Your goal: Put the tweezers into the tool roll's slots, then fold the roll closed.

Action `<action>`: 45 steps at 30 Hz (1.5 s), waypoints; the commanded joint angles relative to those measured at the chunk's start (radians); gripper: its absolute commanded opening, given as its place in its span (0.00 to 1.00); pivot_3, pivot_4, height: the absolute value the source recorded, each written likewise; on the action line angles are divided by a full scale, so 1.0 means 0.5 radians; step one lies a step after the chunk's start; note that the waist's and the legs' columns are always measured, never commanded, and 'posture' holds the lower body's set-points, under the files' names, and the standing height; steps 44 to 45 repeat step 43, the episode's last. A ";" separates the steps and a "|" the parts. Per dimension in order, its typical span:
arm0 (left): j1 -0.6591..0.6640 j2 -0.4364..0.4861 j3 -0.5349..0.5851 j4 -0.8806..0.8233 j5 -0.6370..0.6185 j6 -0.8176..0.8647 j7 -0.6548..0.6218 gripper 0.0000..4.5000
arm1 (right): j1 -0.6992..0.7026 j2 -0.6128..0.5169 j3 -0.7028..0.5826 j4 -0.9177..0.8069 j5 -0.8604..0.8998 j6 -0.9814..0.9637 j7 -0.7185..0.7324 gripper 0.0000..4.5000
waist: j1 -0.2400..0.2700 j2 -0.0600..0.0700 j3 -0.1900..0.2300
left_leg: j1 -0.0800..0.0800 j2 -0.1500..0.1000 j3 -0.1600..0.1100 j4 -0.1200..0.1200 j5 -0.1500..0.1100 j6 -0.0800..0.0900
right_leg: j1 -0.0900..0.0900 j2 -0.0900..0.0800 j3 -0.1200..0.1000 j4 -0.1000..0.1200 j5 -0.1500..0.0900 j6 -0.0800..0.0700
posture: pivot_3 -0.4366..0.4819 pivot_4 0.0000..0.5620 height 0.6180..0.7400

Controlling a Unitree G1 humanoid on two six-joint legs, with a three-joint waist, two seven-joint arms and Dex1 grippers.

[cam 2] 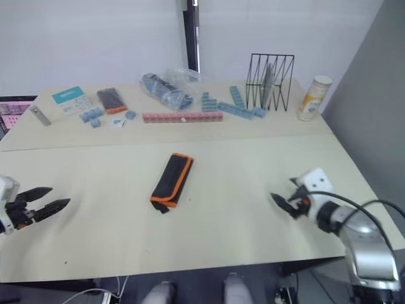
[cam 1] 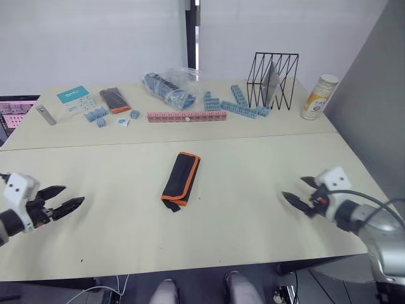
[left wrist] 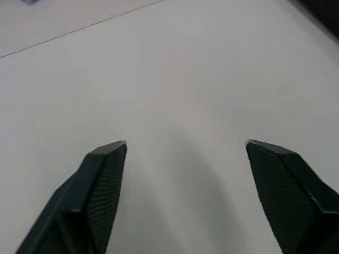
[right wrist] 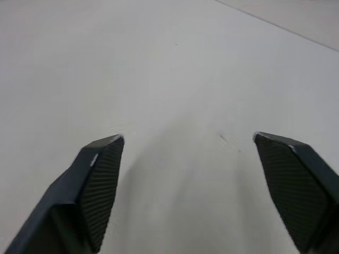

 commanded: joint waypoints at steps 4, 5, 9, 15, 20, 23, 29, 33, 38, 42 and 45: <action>0.119 0.036 0.145 -0.058 -0.009 -0.039 0.066 1.00 | 0.193 -0.035 -0.231 0.081 0.057 -0.239 -0.036 1.00 | -0.018 -0.005 0.003 | 0.003 0.005 0.011 0.005 0.000 0.000 | 0.002 0.000 0.002 0.000 -0.005 -0.008 | 0.48 0.27 0.97; 0.128 0.033 0.146 -0.074 -0.021 -0.020 0.072 1.00 | 0.189 -0.044 -0.234 0.103 0.052 -0.261 -0.044 1.00 | -0.019 -0.006 0.004 | 0.003 0.007 0.014 0.008 0.000 0.000 | 0.001 0.000 0.003 0.000 -0.005 -0.009 | 0.48 0.27 0.97; 0.165 0.019 0.131 -0.134 -0.024 0.039 0.127 1.00 | 0.103 -0.076 -0.182 0.166 0.060 -0.276 -0.077 1.00 | -0.018 -0.011 0.007 | 0.003 0.013 0.025 0.019 0.000 0.000 | 0.002 0.001 0.004 0.000 -0.004 -0.012 | 0.48 0.27 0.97; 0.216 -0.022 0.140 -0.221 -0.039 0.060 0.175 1.00 | 0.051 -0.085 -0.041 0.149 0.041 -0.254 -0.097 1.00 | -0.014 -0.013 0.007 | 0.003 0.017 0.031 0.021 0.000 0.000 | 0.003 0.001 0.004 0.000 -0.003 -0.012 | 0.48 0.27 0.97; 0.260 -0.047 0.152 -0.262 -0.036 0.066 0.204 1.00 | 0.055 -0.087 0.034 0.124 0.044 -0.274 -0.091 1.00 | -0.043 -0.009 0.014 | 0.002 -0.020 -0.021 0.013 0.001 0.002 | 0.039 -0.041 -0.046 0.011 -0.006 -0.001 | 0.48 0.27 0.97; 0.272 -0.048 0.154 -0.270 -0.032 0.071 0.216 1.00 | 0.038 -0.093 0.015 0.144 0.065 -0.247 -0.117 1.00 | -0.041 0.004 0.016 | 0.006 -0.077 -0.097 0.006 0.014 0.022 | 0.070 -0.094 -0.113 0.017 -0.033 0.020 | 0.48 0.27 0.97; 0.265 -0.049 0.136 -0.267 -0.029 0.070 0.231 1.00 | 0.039 -0.116 0.017 0.187 0.061 -0.263 -0.113 1.00 | 0.061 0.005 0.016 | -0.003 -0.062 -0.069 0.005 0.014 0.019 | 0.058 -0.094 -0.110 0.007 -0.030 0.020 | 0.48 0.27 0.97; 0.252 -0.052 0.119 -0.265 -0.026 0.065 0.236 1.00 | 0.040 -0.113 0.020 0.193 0.061 -0.263 -0.118 1.00 | 0.070 0.005 0.016 | -0.003 -0.059 -0.062 0.005 0.012 0.016 | 0.058 -0.094 -0.107 0.002 -0.029 0.022 | 0.48 0.27 0.97; 0.232 -0.049 0.103 -0.250 -0.018 0.053 0.237 1.00 | 0.036 -0.107 0.034 0.202 0.060 -0.264 -0.122 1.00 | 0.069 0.004 0.016 | -0.001 -0.056 -0.056 0.005 0.012 0.016 | 0.058 -0.094 -0.107 0.002 -0.029 0.022 | 0.48 0.27 0.97; 0.211 -0.039 0.101 -0.236 -0.025 0.082 0.228 1.00 | 0.036 -0.101 0.038 0.202 0.064 -0.264 -0.130 1.00 | 0.067 0.004 0.016 | 0.000 -0.055 -0.053 0.005 0.012 0.016 | 0.058 -0.094 -0.106 0.002 -0.029 0.022 | 0.48 0.27 0.97; 0.206 -0.034 0.101 -0.236 -0.034 0.105 0.221 1.00 | 0.037 -0.099 0.038 0.202 0.066 -0.264 -0.132 1.00 | 0.067 0.004 0.016 | 0.000 -0.055 -0.052 0.005 0.012 0.016 | 0.058 -0.094 -0.105 0.002 -0.028 0.022 | 0.48 0.27 0.97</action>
